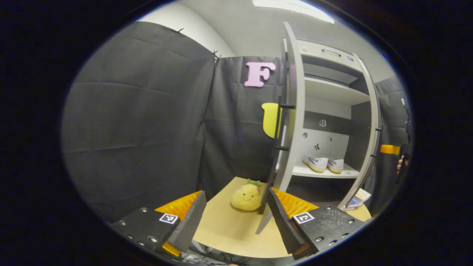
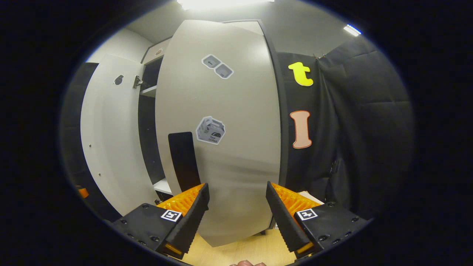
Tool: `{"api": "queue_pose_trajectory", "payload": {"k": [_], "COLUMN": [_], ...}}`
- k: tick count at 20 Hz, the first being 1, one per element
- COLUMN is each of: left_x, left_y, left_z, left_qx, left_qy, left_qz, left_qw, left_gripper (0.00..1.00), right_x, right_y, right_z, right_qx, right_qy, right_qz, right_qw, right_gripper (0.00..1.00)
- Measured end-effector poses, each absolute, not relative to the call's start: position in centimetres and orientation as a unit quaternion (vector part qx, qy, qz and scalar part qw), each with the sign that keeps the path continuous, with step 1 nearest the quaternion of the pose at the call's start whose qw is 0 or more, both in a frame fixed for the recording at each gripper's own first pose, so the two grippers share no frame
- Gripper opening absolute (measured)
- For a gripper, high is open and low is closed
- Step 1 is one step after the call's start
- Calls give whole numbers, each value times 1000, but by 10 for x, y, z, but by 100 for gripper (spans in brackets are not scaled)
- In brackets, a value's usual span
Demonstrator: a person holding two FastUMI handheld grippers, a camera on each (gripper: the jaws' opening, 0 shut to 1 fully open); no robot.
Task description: Grab one shoe with the right hand and put it into the shoe cabinet, grab the other shoe with the left hand and put it into the shoe cabinet; then close the right door with the right hand and the left door with the left hand.
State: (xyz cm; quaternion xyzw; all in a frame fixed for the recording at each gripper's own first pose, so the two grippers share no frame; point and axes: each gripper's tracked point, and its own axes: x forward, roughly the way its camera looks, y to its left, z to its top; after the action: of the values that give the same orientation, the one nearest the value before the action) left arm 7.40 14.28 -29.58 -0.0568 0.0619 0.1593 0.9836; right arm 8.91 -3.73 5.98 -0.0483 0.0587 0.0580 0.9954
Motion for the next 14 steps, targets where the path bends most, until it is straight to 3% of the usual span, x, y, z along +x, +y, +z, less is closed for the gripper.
{"api": "queue_pose_trajectory", "payload": {"k": [1,2,3,4,6,8,10,11,14], "left_x": [78,83,88,92,104,119,134,143,168], "left_y": [153,162,169,177,187,191,193,194,190], "left_z": [-291,-288,-284,-279,-271,-260,-245,-238,-214], "left_qx": [-55,-52,-46,-40,-28,-21,-19,-19,-17], "left_qy": [57,52,47,42,32,25,15,8,-15], "left_qz": [164,166,168,169,166,153,138,129,102], "left_qw": [983,983,984,984,985,988,990,991,994], "left_gripper": [94,94,94,94,95,95,95,94,96], "right_x": [87,85,82,79,70,67,63,60,49], "right_y": [-39,-42,-44,-48,-68,-75,-79,-81,-89], "right_z": [61,61,62,61,54,52,52,51,42], "right_qx": [-49,-48,-46,-45,-46,-46,-41,-38,-36], "right_qy": [57,56,54,53,57,56,53,52,53], "right_qz": [49,38,29,22,7,-6,-14,-18,-33], "right_qw": [996,997,997,997,997,997,998,998,997], "right_gripper": [92,96,92,97,97,92,97,92,92]}}
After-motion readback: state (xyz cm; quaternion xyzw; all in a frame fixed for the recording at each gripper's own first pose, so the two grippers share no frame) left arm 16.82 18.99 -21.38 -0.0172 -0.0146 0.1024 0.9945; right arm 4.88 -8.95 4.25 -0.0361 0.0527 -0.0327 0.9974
